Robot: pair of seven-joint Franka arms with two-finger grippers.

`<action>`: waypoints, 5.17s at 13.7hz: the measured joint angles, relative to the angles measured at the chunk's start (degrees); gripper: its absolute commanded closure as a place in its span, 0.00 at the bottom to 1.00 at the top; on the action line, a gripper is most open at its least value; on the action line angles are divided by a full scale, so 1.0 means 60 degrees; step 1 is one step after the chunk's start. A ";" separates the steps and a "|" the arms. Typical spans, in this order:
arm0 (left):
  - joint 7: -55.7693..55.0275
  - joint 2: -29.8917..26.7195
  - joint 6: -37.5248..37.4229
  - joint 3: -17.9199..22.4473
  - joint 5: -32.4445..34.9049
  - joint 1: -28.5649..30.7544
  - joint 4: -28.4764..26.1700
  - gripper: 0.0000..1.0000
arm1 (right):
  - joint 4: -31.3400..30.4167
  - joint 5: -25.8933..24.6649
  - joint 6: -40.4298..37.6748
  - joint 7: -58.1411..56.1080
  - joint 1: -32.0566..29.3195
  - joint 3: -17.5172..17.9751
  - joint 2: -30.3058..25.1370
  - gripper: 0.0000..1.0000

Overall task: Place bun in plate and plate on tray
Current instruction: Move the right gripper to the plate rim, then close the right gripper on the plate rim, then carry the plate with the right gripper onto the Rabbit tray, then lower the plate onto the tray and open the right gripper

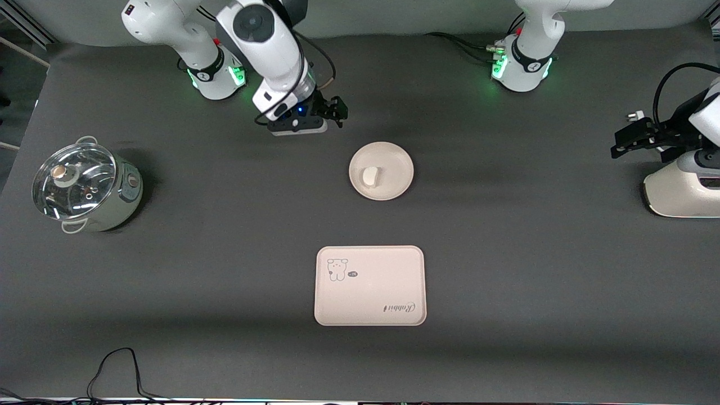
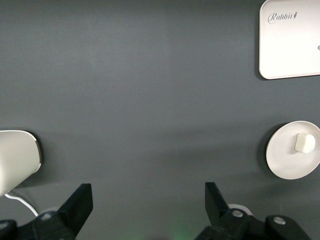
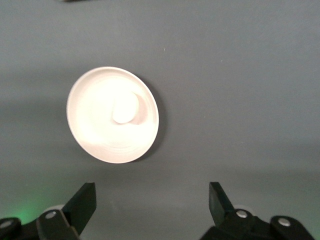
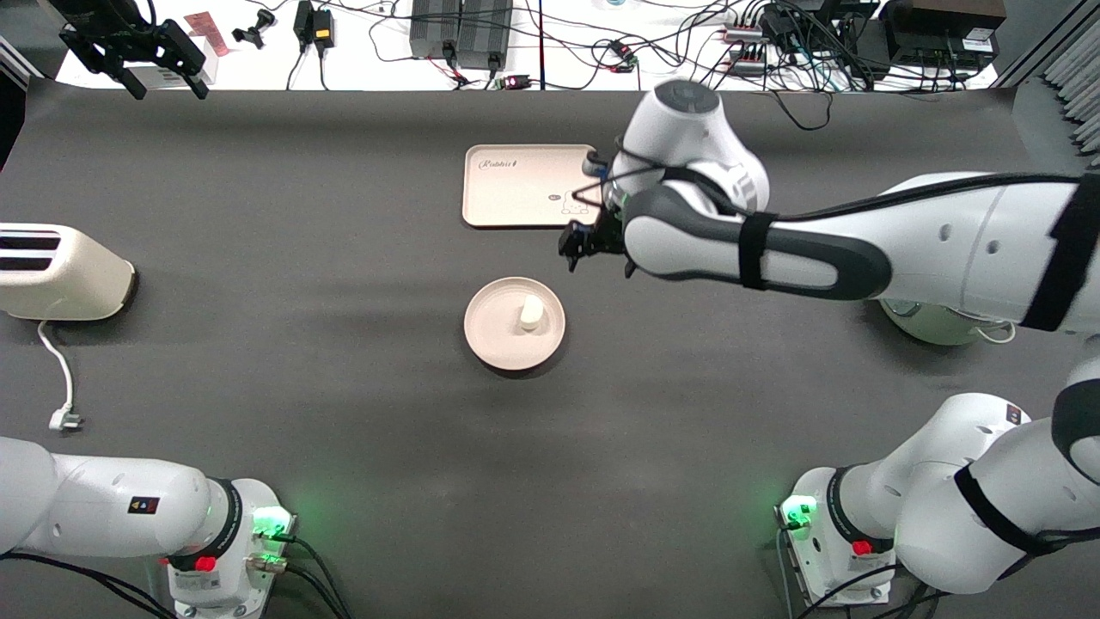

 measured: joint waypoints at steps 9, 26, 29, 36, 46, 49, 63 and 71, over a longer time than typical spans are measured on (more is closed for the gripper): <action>-0.0138 0.0090 0.0128 -0.0092 0.0196 -0.0032 0.0003 0.00 | -0.0902 0.1471 0.5068 -0.0286 0.0515 0.0553 0.3449 0.00; -0.0138 0.0493 0.0469 -0.0127 0.0502 -0.0079 0.0038 0.00 | -0.0491 0.2131 0.5892 -0.0286 0.0528 0.0765 0.4295 0.75; -0.0138 0.0485 0.0469 -0.0127 0.0562 -0.0079 0.0080 0.00 | -0.0491 0.2137 0.5891 -0.0286 0.0527 0.0765 0.4322 0.86; -0.0164 0.0474 0.0532 -0.0145 0.0574 -0.0084 0.0082 0.00 | -0.0341 0.2140 0.5888 -0.0288 0.0527 0.0765 0.4359 1.00; -0.0191 0.0451 0.0621 -0.0145 0.0572 -0.0096 0.0083 0.00 | 0.0095 0.2144 0.2563 -0.2334 -0.0769 0.0602 0.1730 1.00; -0.0194 0.0447 0.0642 -0.0145 0.0573 -0.0097 0.0083 0.00 | 0.0308 0.2144 0.2534 -0.2593 -0.1114 0.0596 0.1752 1.00; -0.0210 0.0460 0.0758 -0.0147 0.0579 -0.0124 0.0079 0.00 | 0.9884 0.2185 -0.0223 -0.2976 -0.2965 -0.0559 0.8461 1.00; -0.0217 0.0483 0.0767 -0.0146 0.0589 -0.0125 0.0079 0.00 | 0.9885 0.3291 0.1240 -0.2977 -0.2899 -0.0510 1.0029 1.00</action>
